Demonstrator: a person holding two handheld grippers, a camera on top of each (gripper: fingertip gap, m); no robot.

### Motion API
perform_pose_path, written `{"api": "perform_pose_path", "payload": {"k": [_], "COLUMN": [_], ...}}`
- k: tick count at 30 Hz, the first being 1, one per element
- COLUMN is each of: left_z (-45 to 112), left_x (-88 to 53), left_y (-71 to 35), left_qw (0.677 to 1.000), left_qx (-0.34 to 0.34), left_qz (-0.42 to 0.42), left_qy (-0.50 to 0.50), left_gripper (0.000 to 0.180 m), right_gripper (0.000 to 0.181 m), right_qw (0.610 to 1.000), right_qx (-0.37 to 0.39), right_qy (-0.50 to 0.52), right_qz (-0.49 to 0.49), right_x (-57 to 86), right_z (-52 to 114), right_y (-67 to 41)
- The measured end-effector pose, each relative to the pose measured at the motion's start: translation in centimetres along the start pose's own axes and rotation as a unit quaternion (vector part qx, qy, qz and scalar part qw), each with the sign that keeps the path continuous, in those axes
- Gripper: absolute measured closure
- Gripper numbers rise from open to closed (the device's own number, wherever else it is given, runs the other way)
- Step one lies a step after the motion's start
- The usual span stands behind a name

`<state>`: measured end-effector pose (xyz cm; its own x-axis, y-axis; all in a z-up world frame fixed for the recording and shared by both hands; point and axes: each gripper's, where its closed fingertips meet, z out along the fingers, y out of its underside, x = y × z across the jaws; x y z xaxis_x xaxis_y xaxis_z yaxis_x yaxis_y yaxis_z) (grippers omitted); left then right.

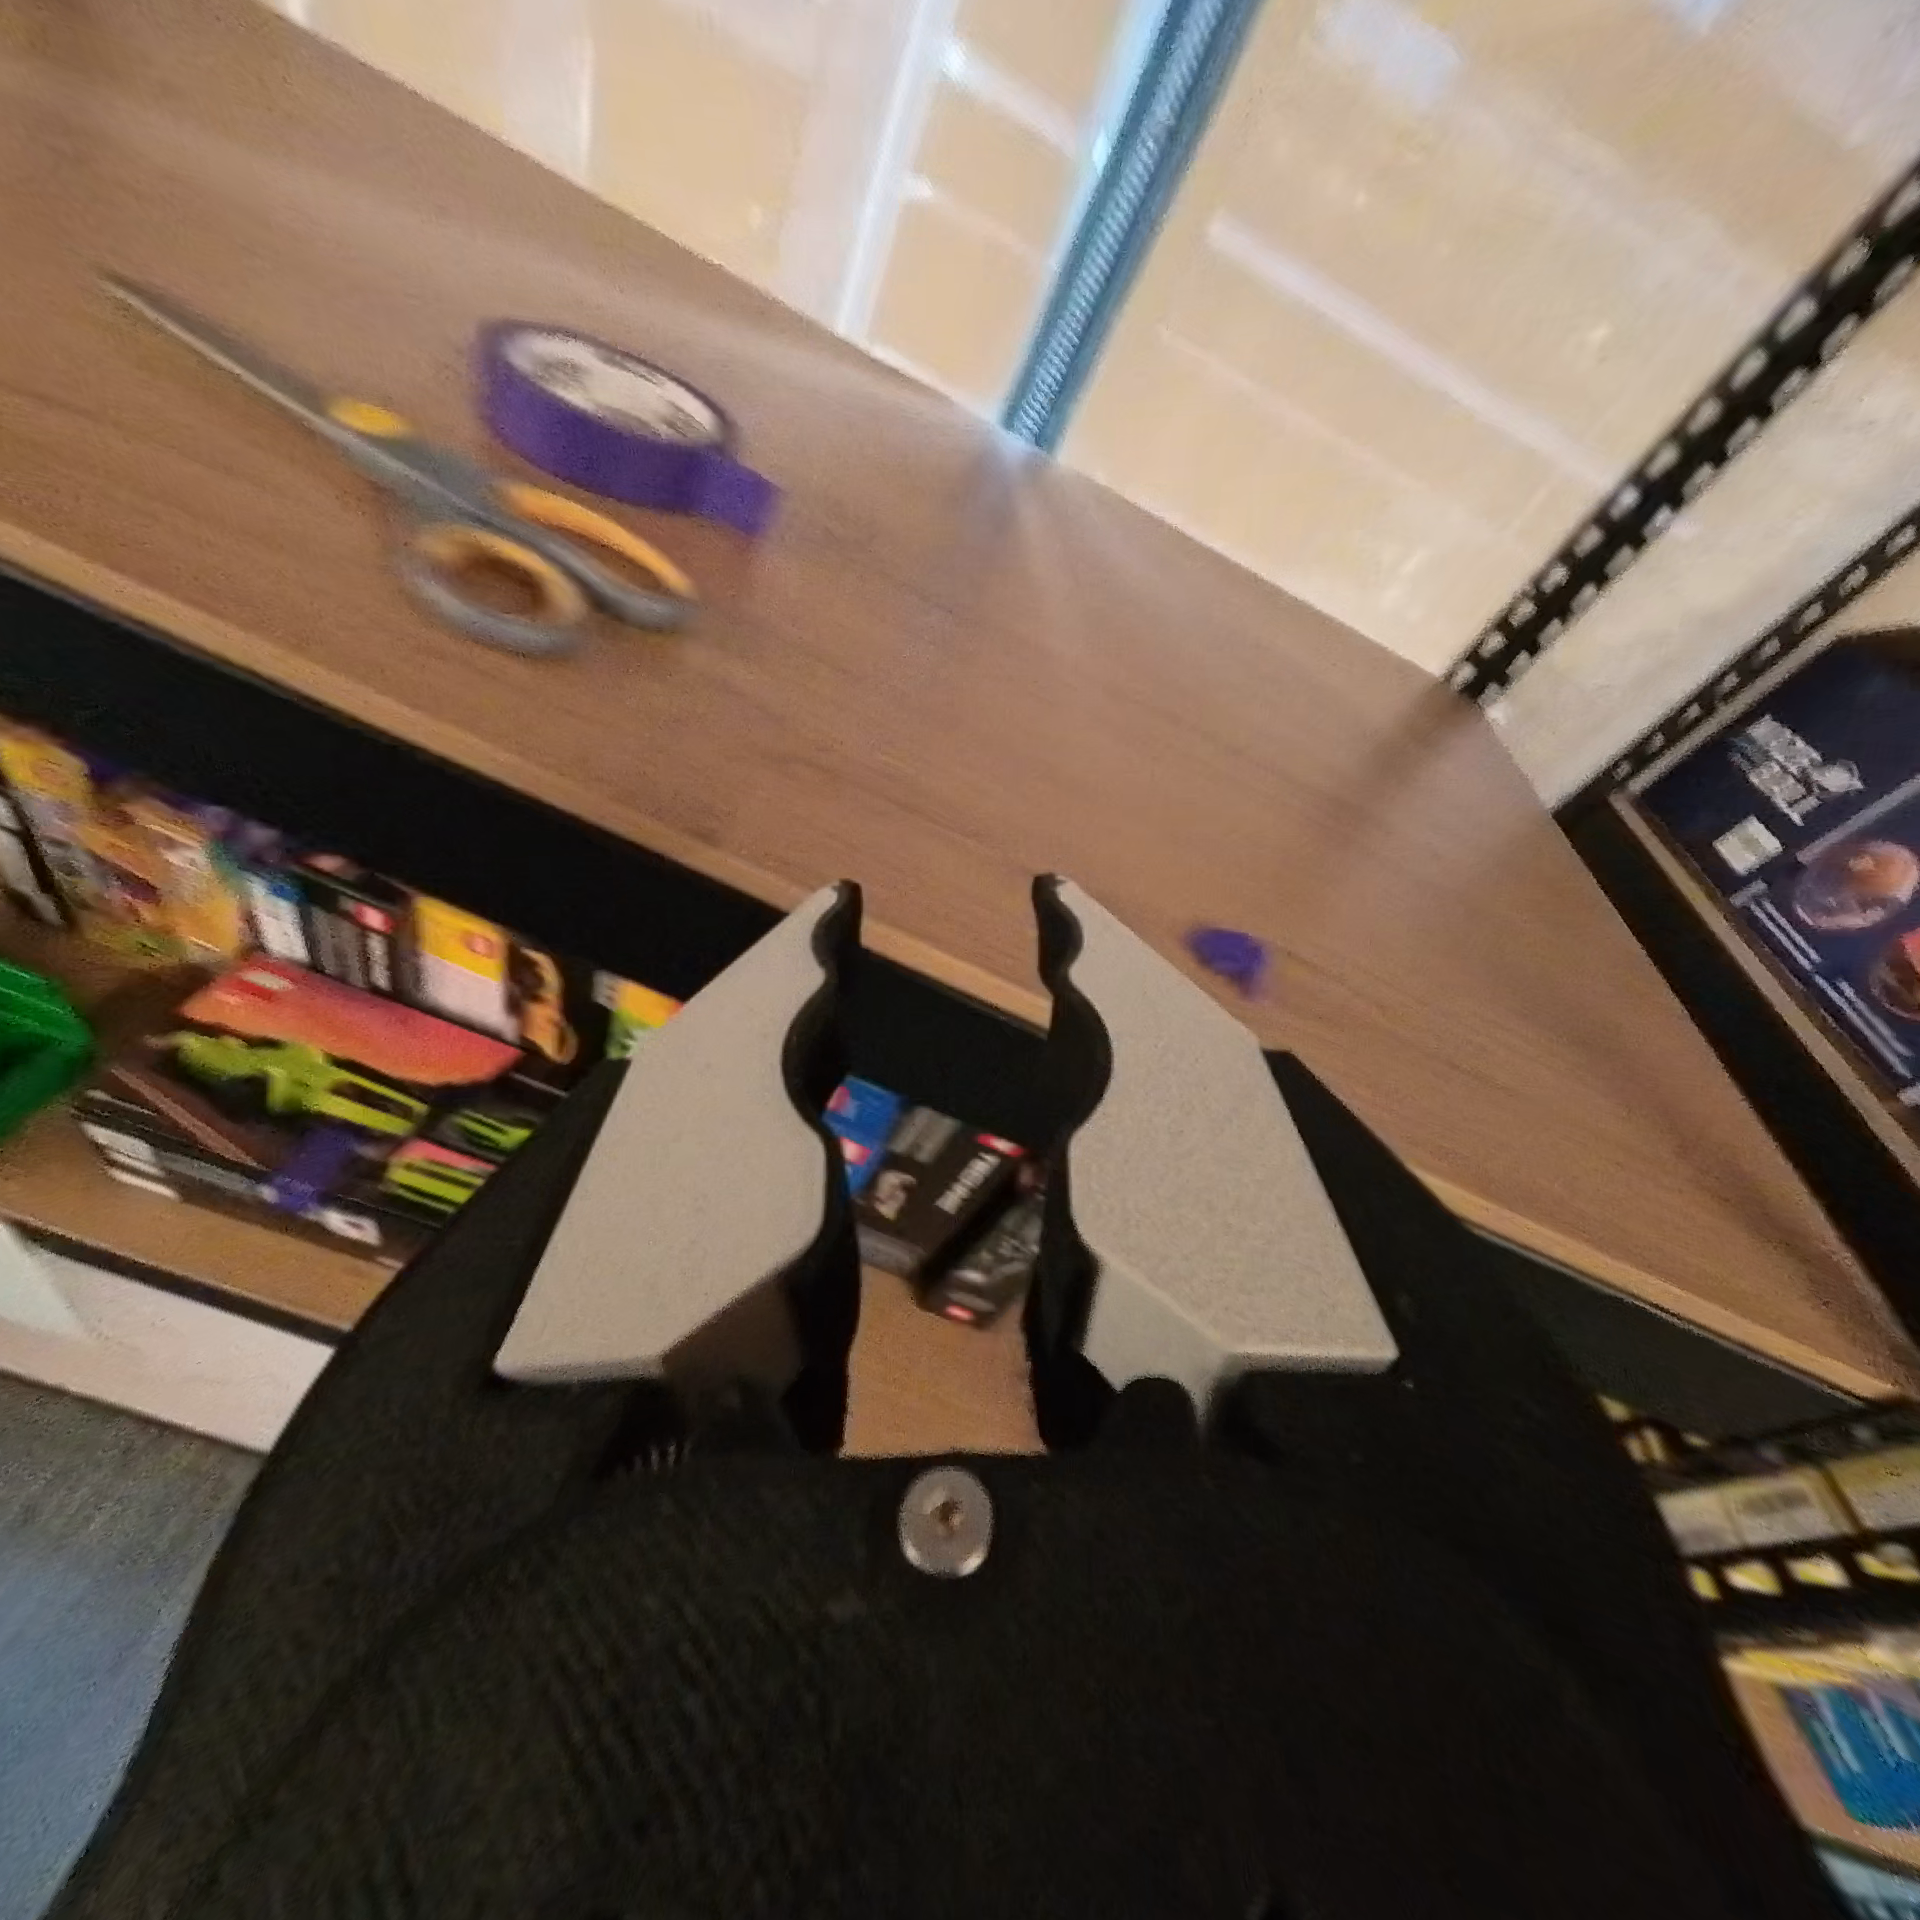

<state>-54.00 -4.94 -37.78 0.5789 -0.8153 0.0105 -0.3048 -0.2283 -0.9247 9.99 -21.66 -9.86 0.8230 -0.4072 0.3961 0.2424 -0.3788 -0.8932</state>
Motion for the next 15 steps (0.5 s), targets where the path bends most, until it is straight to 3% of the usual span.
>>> {"api": "perform_pose_path", "payload": {"k": [2, 6, 10, 15], "left_z": [1.9, 6.7, 11.4, 13.1], "left_x": [1.7, 6.2, 12.9, 21.2], "left_y": [-1.6, -6.2, -12.0, -17.0], "left_qw": [1.0, 0.998, 0.996, 0.995], "left_qx": [0.008, 0.039, 0.079, 0.095], "left_qz": [0.013, 0.006, 0.015, 0.039], "left_qy": [-0.02, -0.058, -0.042, 0.0], "left_gripper": [0.157, 0.157, 0.155, 0.155], "right_gripper": [0.148, 0.148, 0.148, 0.142], "right_qw": [1.0, 0.978, 0.928, 0.832], "right_qx": [-0.02, 0.011, 0.029, 0.026], "right_qy": [-0.015, -0.203, -0.357, -0.446], "right_qz": [0.019, 0.055, -0.103, -0.329], "right_x": [4.3, 3.1, -2.6, -7.4], "right_z": [1.0, 3.7, 7.6, 15.1], "right_y": [1.2, -1.2, -4.5, -7.0]}}
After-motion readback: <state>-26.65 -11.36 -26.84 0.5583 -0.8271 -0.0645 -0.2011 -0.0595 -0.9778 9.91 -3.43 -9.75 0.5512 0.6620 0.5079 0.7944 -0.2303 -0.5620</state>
